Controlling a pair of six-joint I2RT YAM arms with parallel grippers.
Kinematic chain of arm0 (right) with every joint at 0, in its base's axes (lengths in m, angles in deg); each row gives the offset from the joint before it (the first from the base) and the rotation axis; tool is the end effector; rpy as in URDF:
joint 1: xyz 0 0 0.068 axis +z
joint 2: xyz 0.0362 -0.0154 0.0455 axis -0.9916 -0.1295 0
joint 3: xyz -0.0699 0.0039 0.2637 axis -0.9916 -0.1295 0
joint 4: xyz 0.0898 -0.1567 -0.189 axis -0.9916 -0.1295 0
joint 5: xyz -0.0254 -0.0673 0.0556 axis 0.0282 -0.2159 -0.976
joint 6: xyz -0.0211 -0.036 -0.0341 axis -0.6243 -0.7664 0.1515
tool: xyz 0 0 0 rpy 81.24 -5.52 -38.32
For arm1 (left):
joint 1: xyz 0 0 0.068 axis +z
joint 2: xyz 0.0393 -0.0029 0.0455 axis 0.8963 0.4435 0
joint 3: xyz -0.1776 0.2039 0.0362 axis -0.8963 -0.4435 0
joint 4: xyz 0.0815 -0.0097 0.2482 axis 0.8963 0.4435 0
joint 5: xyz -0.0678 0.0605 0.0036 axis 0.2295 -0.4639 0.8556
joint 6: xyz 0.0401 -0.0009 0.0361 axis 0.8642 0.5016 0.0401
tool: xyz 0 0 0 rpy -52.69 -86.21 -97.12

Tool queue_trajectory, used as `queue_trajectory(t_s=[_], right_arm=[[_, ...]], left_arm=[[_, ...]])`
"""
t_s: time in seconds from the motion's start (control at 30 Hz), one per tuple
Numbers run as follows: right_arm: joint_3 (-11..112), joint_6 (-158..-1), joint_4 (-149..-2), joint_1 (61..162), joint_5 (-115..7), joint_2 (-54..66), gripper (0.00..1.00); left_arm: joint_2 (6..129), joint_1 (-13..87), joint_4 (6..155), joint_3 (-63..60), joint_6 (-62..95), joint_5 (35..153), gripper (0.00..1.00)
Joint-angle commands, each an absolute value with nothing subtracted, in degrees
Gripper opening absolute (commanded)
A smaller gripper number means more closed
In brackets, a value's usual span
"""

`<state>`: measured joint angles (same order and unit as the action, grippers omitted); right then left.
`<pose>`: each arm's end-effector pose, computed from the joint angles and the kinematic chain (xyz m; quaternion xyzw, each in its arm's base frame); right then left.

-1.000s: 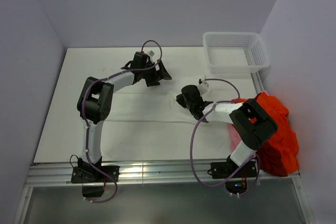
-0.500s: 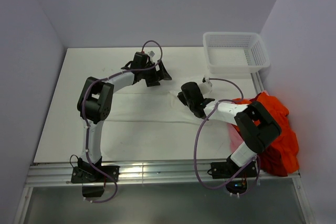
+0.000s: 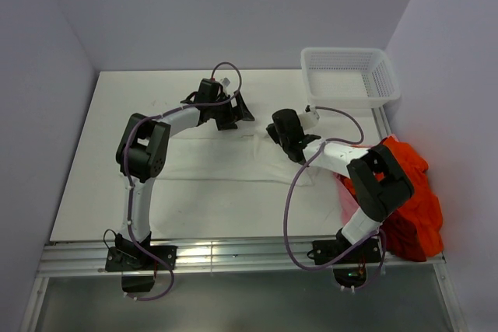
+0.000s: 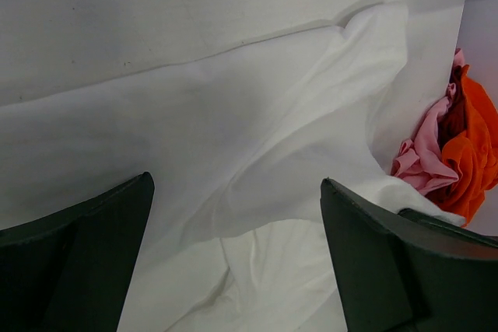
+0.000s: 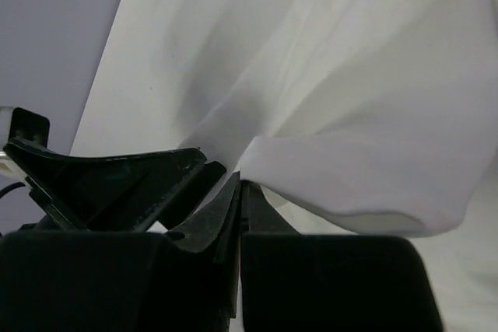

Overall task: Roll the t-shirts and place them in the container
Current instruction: Fold the tshirt

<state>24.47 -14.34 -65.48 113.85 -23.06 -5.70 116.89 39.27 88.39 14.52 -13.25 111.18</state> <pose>0.2983 0.1650 0.1920 0.3892 0.7791 0.2520 0.4219 0.4329 -0.2134 0.1625 -0.0417 0.8941 -0.3856 0.2237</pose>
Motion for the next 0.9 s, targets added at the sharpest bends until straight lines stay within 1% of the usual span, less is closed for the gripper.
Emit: queue_trajectory(t_s=[0.0,0.3,0.47,0.57,0.6,0.63,0.7,0.73,0.77,0.83,0.87], right_arm=[[29.2,-14.6,-67.5,113.3,-21.4,-6.2,0.00],[26.3,-13.1,-70.2,113.2,-22.1,-5.6,0.00],[22.5,-11.8,-67.7,113.3,-24.4,-6.0,0.00],[22.5,-12.5,-67.9,113.2,-25.3,-6.9,0.00],[22.7,-13.5,-67.9,113.2,-25.9,-7.0,0.02],[22.7,-14.4,-67.6,113.3,-26.3,-7.4,0.08],[23.2,-17.2,-67.6,113.3,-26.3,-8.0,0.14],[23.1,-18.3,-66.3,113.3,-26.4,-8.1,0.28],[22.2,-19.2,-65.3,113.3,-26.4,-8.2,0.34],[21.2,-21.2,-62.3,113.3,-26.6,-8.2,0.42],[20.4,-21.5,-61.5,113.3,-26.8,-8.4,0.43]], left_arm=[[117.2,39.2,88.6,16.6,-12.1,111.6,0.94],[117.2,39.1,89.0,16.8,-11.7,112.0,0.94],[117.4,39.2,89.1,17.3,-11.7,112.3,0.94],[117.6,39.1,89.2,17.4,-11.6,112.3,0.94],[117.7,39.2,89.3,17.4,-11.6,112.3,0.94],[117.6,39.2,89.2,17.5,-11.6,112.3,0.94],[117.8,39.2,89.2,17.6,-11.6,112.3,0.94],[117.7,39.2,89.2,17.6,-11.6,112.3,0.94],[117.8,39.2,89.3,17.6,-11.5,112.3,0.94],[117.8,39.2,89.4,17.8,-11.5,112.3,0.94],[117.8,39.2,89.6,17.9,-11.5,112.3,0.94]])
